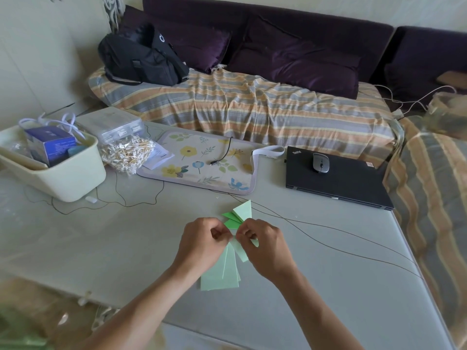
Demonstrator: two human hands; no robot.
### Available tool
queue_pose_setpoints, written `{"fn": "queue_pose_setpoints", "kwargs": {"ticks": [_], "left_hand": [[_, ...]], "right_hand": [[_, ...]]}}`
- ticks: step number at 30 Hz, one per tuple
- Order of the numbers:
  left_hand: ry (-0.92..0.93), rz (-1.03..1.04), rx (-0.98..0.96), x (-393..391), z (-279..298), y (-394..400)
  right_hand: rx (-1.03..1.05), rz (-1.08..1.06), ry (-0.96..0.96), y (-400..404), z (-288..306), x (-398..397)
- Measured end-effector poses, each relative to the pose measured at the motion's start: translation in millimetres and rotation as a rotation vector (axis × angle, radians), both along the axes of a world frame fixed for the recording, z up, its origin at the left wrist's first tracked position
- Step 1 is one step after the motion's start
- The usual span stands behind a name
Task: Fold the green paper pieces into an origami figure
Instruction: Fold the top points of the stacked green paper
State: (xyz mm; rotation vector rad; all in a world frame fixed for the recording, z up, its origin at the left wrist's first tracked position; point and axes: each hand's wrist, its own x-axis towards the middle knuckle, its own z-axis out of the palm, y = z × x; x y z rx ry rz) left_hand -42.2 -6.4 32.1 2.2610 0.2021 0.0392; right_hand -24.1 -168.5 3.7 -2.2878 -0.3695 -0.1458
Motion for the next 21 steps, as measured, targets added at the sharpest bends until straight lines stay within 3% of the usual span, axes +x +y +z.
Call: {"fn": "queue_pose_setpoints", "kwargs": {"ticks": [15, 21], "left_hand": [[-0.087, 0.002, 0.084, -0.3, -3.1, -1.5], [-0.109, -0.062, 0.048, 0.0, -3.2, -1.7]], "right_hand": [[0.036, -0.081, 0.097, 5.0, 0.4, -1.1], [0.019, -0.082, 0.02, 1.6, 0.7, 0.2]]}}
